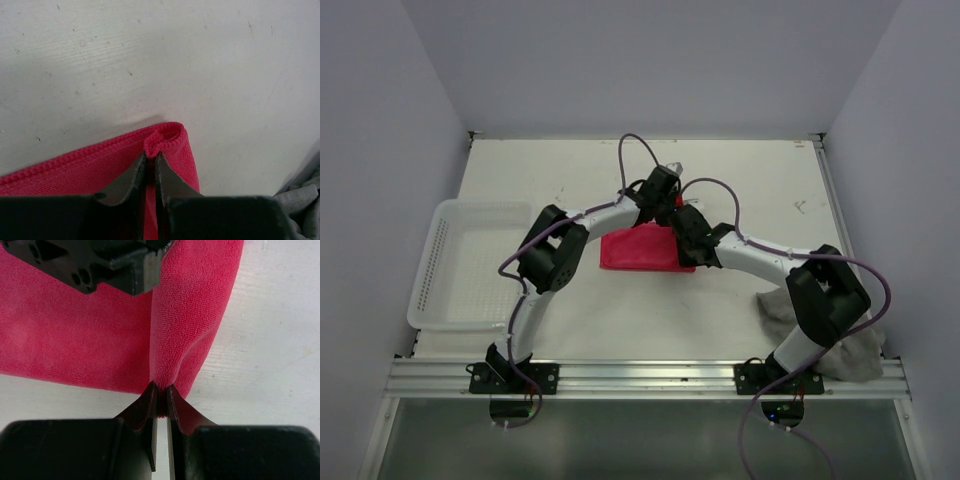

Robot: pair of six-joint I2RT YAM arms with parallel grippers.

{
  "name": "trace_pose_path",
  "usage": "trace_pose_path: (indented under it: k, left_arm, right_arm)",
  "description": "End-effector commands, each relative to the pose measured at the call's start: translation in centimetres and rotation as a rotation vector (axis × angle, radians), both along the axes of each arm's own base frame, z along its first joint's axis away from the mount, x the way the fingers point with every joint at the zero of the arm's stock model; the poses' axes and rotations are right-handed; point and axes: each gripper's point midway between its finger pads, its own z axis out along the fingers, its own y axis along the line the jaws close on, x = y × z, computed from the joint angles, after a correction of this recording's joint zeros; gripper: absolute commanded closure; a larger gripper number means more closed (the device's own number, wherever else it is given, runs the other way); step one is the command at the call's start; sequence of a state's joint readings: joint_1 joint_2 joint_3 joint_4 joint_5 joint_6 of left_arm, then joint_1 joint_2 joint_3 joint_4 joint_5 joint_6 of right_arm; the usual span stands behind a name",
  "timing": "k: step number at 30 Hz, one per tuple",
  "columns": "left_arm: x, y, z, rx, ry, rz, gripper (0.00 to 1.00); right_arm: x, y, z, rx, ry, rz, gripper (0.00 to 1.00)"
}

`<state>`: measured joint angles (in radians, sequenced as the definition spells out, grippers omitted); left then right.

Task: Roll the towels
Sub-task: Roll the towel

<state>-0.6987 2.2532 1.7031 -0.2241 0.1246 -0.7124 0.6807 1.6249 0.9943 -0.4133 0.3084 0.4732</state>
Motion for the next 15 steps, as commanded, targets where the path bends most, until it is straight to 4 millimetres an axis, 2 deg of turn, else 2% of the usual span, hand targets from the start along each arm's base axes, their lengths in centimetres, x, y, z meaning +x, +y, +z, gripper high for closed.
trace_pose_path:
  k: [1, 5, 9, 15]
  left_arm:
    - [1.2, 0.0, 3.6, -0.048, -0.095, -0.013, 0.88]
    - [0.9, 0.1, 2.9, -0.041, -0.094, -0.019, 0.88]
    - [0.8, 0.3, 2.3, -0.033, -0.094, -0.023, 0.88]
    - [0.7, 0.7, 2.1, -0.024, -0.107, -0.022, 0.88]
  right_arm:
    - [0.3, 1.5, -0.3, 0.066, -0.003, -0.002, 0.98]
    - [0.1, 2.1, -0.5, 0.098, 0.009, -0.005, 0.95]
    - [0.1, 1.9, -0.4, 0.1, 0.015, -0.022, 0.84]
    - [0.0, 1.4, 1.2, 0.143, 0.017, -0.056, 0.73]
